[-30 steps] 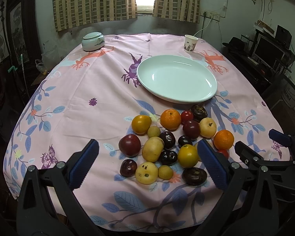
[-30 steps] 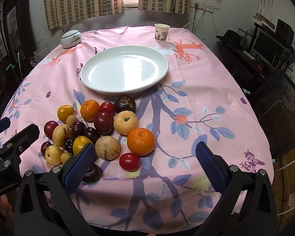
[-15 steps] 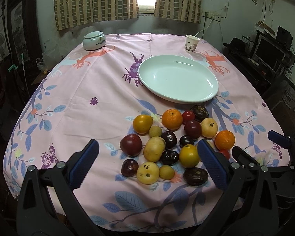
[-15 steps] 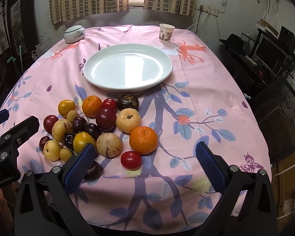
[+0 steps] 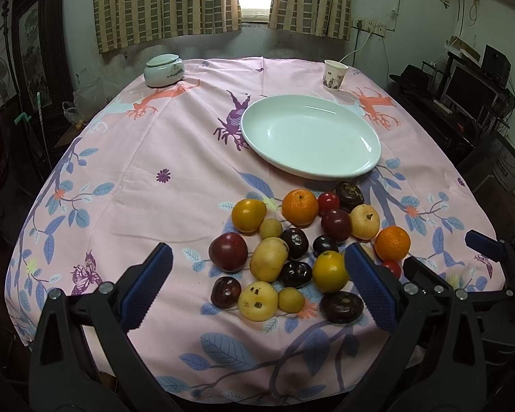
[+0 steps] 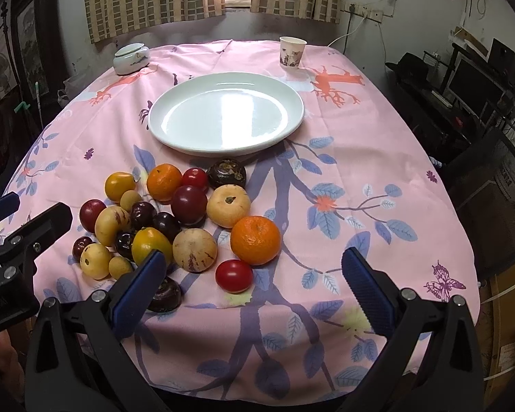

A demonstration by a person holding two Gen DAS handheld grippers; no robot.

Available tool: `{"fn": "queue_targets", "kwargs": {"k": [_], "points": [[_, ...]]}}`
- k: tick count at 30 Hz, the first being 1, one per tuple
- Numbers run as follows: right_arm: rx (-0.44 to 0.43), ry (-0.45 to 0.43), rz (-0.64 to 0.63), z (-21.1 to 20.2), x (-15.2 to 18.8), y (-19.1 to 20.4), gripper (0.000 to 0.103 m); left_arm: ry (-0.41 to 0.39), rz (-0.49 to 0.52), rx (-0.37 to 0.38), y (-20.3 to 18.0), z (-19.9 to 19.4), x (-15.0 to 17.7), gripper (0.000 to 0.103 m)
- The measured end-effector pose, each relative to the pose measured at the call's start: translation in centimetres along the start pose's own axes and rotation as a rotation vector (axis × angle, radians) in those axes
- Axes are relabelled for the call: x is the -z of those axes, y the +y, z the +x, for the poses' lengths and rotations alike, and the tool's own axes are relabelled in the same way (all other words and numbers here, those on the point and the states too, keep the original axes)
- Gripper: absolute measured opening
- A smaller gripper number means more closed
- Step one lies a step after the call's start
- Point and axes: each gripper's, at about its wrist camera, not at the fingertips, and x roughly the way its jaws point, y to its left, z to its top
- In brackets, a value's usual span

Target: Organize fruits

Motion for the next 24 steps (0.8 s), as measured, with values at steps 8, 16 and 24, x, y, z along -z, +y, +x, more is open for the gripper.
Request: {"fn": "queue_targets", "kwargs": {"k": [8, 16, 24], "points": [[-0.001, 0.006, 0.001, 0.15, 0.03, 0.01, 0.102, 0.005, -0.004, 0.000, 0.42, 0.15, 0.10, 0.101], [-0.001, 0.006, 0.000, 0.15, 0.04, 0.04, 0.102, 0.008, -0.004, 0.002, 0.45, 0.26, 0.16, 0.101], [-0.004, 0.002, -0.003, 0.15, 0.04, 0.13, 0.102, 0.008, -0.003, 0.001, 0.45, 0.26, 0.17, 0.101]]}}
